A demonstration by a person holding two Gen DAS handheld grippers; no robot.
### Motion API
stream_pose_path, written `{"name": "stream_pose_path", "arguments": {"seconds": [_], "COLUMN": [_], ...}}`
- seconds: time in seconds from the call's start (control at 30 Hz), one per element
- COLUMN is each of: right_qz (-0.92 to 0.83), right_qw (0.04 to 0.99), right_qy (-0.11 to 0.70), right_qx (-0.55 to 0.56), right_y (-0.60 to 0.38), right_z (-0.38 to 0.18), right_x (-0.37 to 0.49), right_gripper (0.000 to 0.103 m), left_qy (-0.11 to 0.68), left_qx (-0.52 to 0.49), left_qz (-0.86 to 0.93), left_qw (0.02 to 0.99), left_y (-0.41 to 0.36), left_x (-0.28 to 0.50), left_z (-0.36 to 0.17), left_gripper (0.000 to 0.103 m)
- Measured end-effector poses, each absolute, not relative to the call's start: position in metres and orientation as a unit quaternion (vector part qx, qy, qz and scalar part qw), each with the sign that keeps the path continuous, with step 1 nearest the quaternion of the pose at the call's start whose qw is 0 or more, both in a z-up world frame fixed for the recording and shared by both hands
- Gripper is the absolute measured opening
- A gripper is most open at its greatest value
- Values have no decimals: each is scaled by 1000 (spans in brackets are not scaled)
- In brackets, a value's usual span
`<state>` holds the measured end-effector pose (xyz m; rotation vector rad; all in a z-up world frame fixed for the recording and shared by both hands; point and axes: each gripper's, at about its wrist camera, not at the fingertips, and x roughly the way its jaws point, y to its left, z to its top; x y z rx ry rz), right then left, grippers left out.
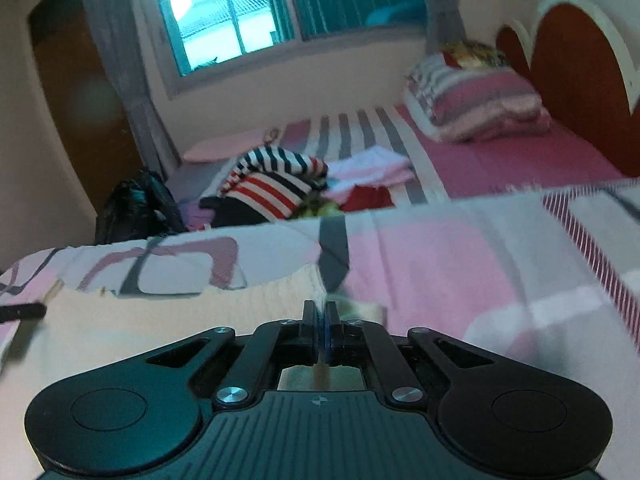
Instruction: Fold small clothes
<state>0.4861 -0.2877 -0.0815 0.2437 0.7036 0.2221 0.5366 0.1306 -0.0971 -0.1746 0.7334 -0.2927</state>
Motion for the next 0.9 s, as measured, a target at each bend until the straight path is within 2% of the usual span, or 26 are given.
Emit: {"name": "stream_pose_path", "arguments": {"seconds": [0.1, 0.13, 0.2, 0.27, 0.3, 0.33, 0.4, 0.53, 0.63, 0.77, 0.8, 0.83, 0.9], "right_qz": [100, 98, 91, 62, 46, 53, 111, 186, 195, 124, 101, 99, 106], "right_qw": [920, 919, 915, 907, 912, 921, 917, 903, 906, 921, 922, 920, 913], "right_qy": [362, 365, 374, 395, 388, 365, 364, 377, 370, 367, 370, 373, 386], "right_qx": [113, 113, 124, 132, 124, 122, 122, 83, 59, 33, 51, 66, 74], "right_y": [-286, -287, -290, -291, -288, -282, -257, -193, -176, -220, -242, -255, -263], "right_z": [-95, -98, -99, -88, -79, -70, -64, -71, -78, -83, -88, -89, -83], "right_x": [492, 493, 496, 499, 494, 488, 485, 484, 480, 482, 484, 484, 485], "right_gripper": [2, 2, 2, 17, 33, 34, 34, 34, 34, 33, 25, 22, 22], "left_qy": [365, 366, 366, 338, 321, 315, 333, 369, 367, 339, 338, 338, 338], "left_qx": [-87, -87, -84, -55, -43, -46, -62, -11, 19, 22, 11, 4, 16], "left_qz": [-135, -136, -114, -76, -70, -72, -118, -158, -141, -101, -104, -108, -95], "left_qw": [917, 916, 920, 937, 943, 945, 933, 916, 919, 935, 935, 935, 936], "left_y": [132, 134, 137, 136, 132, 125, 102, 39, 29, 71, 79, 82, 75], "left_x": [539, 538, 537, 524, 518, 515, 518, 523, 520, 512, 510, 510, 509], "left_z": [-106, -107, -100, -82, -73, -67, -66, -82, -97, -106, -106, -104, -95], "left_gripper": [2, 6, 20, 46, 53, 63, 65, 64, 71, 72, 72, 70, 67]}}
